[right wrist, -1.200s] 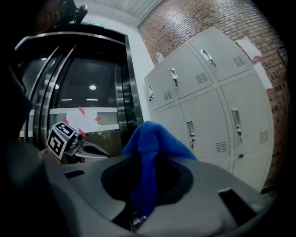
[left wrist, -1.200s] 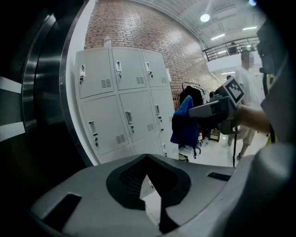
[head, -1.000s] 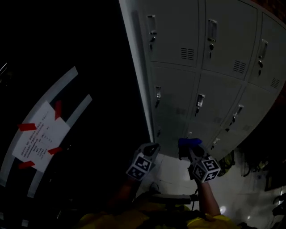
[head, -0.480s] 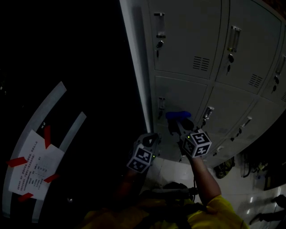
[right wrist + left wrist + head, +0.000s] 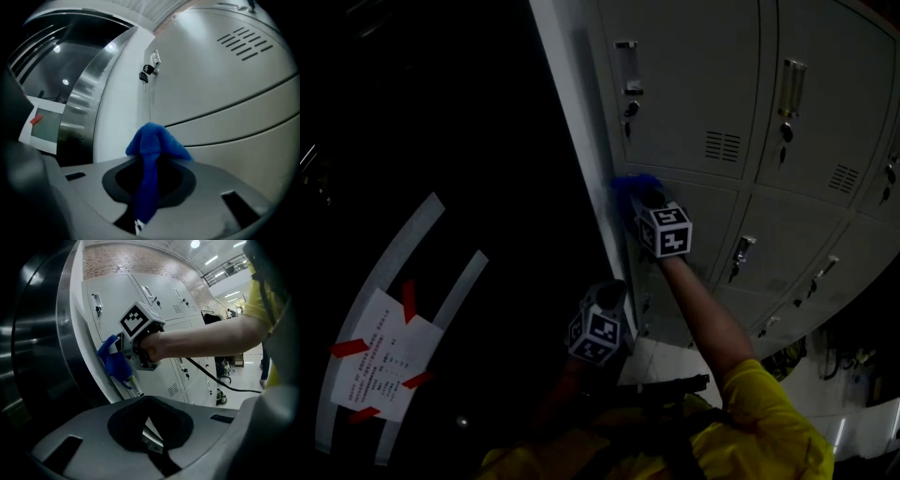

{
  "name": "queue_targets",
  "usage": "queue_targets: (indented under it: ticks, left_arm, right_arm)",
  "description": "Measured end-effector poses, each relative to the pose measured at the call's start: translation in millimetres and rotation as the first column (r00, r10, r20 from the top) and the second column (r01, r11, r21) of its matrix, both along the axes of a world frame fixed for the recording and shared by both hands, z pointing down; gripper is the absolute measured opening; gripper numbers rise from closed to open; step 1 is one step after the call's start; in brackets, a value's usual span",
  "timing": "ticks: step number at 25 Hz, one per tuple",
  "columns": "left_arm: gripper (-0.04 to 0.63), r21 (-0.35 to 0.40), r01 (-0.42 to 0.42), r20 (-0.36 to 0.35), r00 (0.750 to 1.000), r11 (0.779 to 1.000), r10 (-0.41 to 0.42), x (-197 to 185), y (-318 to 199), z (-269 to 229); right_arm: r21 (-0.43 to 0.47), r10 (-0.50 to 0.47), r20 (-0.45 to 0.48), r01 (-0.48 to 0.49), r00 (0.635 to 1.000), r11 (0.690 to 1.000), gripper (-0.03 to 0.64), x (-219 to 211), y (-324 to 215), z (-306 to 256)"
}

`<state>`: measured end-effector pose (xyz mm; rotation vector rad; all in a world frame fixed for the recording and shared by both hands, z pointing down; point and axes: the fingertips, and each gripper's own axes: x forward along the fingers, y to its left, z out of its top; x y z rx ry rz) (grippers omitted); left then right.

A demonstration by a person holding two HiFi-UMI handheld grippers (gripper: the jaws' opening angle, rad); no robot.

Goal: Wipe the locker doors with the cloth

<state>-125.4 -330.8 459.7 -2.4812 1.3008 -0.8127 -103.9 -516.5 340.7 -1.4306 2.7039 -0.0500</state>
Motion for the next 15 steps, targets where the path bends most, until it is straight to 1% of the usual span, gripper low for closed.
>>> queue_targets:
  ticks: [1, 3, 5, 6, 7, 9, 10, 11, 13, 14, 15]
  left_arm:
    - [-0.008, -0.007, -0.011, 0.000, 1.000, 1.000, 0.011, 3.8, -2.0, 4.4]
    - [-0.008, -0.020, -0.029, -0.032, 0.999, 0.999, 0.028, 11.0, -6.9, 9.3]
    - [-0.008, -0.029, -0.032, -0.039, 0.999, 0.999, 0.031, 16.6, -10.0, 10.2]
    - [-0.008, -0.027, -0.036, -0.028, 0.999, 0.999, 0.035, 19.1, -11.5, 12.2]
    - [-0.008, -0.023, -0.042, -0.016, 0.999, 0.999, 0.042, 21.6, -12.8, 15.2]
    - [-0.008, -0.032, -0.055, -0.018, 0.998, 0.998, 0.055, 27.6, -14.8, 20.7]
    - [-0.008, -0.044, -0.062, -0.029, 0.998, 0.997, 0.061, 30.9, -16.1, 24.0]
    - [-0.008, -0.057, -0.069, -0.035, 0.997, 0.996, 0.067, 34.4, -17.9, 27.9]
    - [-0.008, -0.075, -0.082, -0.026, 0.996, 0.994, 0.081, 43.1, -21.7, 34.2]
    - [-0.008, -0.077, -0.091, -0.016, 0.996, 0.993, 0.090, 48.1, -22.6, 35.6]
    - [-0.008, -0.075, -0.100, -0.007, 0.995, 0.992, 0.100, 52.8, -22.3, 36.0]
  right_arm:
    - [0.007, -0.008, -0.003, 0.008, 1.000, 1.000, 0.066, 2.2, 0.6, -0.3]
    - [0.024, 0.002, 0.004, -0.002, 1.000, 1.000, 0.066, 16.9, 5.4, -0.8]
    - [0.041, 0.050, 0.051, -0.053, 0.997, 0.998, 0.066, 54.1, 16.9, -1.6]
    - [0.057, 0.096, 0.070, -0.100, 0.993, 0.993, 0.066, 82.0, 25.9, -1.4]
    - [0.082, 0.159, 0.073, -0.165, 0.985, 0.983, 0.066, 114.6, 36.2, -1.1]
    - [0.137, 0.296, 0.054, -0.301, 0.954, 0.944, 0.066, 180.9, 56.8, -2.0]
    - [0.153, 0.344, 0.048, -0.347, 0.938, 0.925, 0.066, 208.1, 64.5, -3.2]
    - [0.159, 0.372, 0.050, -0.375, 0.927, 0.913, 0.066, 228.3, 69.5, -4.8]
    - [0.155, 0.393, 0.062, -0.398, 0.917, 0.904, 0.066, 245.7, 72.7, -8.1]
    - [0.150, 0.394, 0.067, -0.400, 0.917, 0.904, 0.066, 244.5, 72.3, -8.2]
    - [0.137, 0.377, 0.071, -0.384, 0.923, 0.913, 0.066, 236.6, 71.3, -6.0]
